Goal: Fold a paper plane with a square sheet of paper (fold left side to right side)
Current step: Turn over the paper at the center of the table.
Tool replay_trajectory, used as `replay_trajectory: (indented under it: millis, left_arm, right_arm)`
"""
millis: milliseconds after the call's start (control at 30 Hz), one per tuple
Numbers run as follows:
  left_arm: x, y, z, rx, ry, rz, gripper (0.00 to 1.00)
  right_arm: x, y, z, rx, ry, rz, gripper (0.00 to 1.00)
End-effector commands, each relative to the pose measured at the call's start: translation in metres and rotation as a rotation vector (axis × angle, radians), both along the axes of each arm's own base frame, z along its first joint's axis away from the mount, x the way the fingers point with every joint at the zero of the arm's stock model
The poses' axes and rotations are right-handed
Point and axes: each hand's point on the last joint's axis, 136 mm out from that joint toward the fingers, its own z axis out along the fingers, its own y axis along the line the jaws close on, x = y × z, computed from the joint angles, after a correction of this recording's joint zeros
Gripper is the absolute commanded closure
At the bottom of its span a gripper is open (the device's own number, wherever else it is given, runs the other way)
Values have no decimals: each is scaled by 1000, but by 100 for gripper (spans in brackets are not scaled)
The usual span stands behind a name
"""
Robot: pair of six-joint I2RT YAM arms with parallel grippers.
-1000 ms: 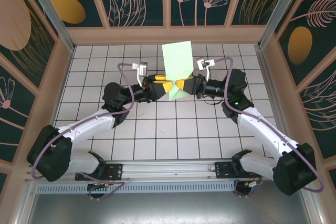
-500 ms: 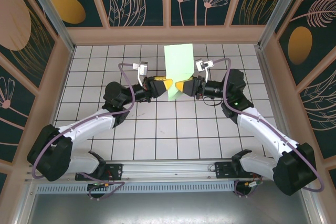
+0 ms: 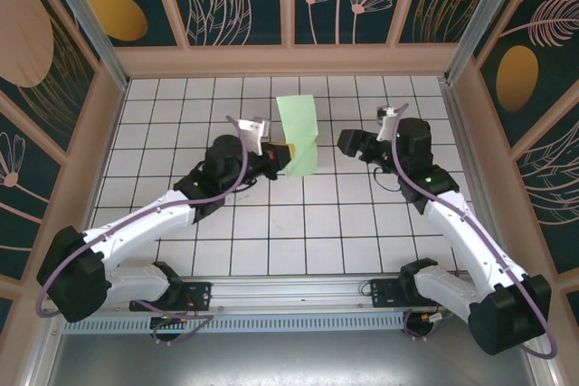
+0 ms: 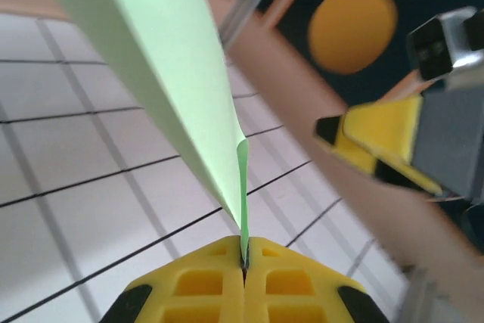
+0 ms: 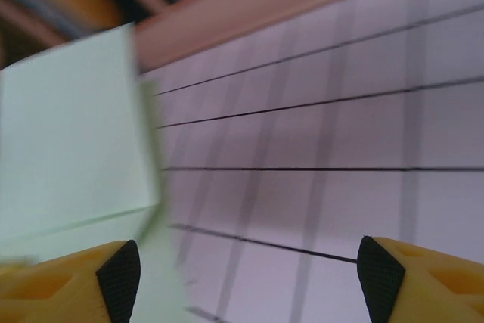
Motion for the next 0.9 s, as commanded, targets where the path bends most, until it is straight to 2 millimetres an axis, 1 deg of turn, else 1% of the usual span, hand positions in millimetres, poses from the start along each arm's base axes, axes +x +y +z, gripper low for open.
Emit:
replay_trajectory:
  millis: [0,67,133,267,367,467,533,633,733,767,867]
  left_arm:
    - [5,43,-50,429,41,260,100]
    - [0,50,-63,580,72,349,100]
    - [-5,54,-75,734,83,422,100]
    - [-12,62,-90,1048,80,542,100]
    - [-12,67,-102,1222,78,612,100]
    - [-13,66,-117,1292,103,621,100]
    - [-15,61,-134,1306,138,594,100]
    - [-19,46,-164,1303,201,514,100]
    - [-23,27,-191,1270,268,419,100]
    - [-24,24,-199,1268,290,398,100]
    - [-21,17,-214,1260,347,352,100]
  right_arm:
    - [-1,-89,-44,-292,144,-367,18]
    - [-4,-105,-51,-332,164,-419,18]
    - [-7,-113,-55,-353,173,-450,15]
    - [-8,-116,-56,-347,170,-461,14]
    - [-8,-115,-57,-335,170,-456,14]
    - [-8,-114,-59,-320,173,-449,14]
    - [-8,-113,-59,-315,172,-445,14]
    - [-9,-114,-58,-310,170,-442,14]
    - [-11,-114,-55,-304,161,-440,14]
    - [-12,-115,-55,-304,160,-442,14]
    - [-13,-116,-56,-304,168,-443,14]
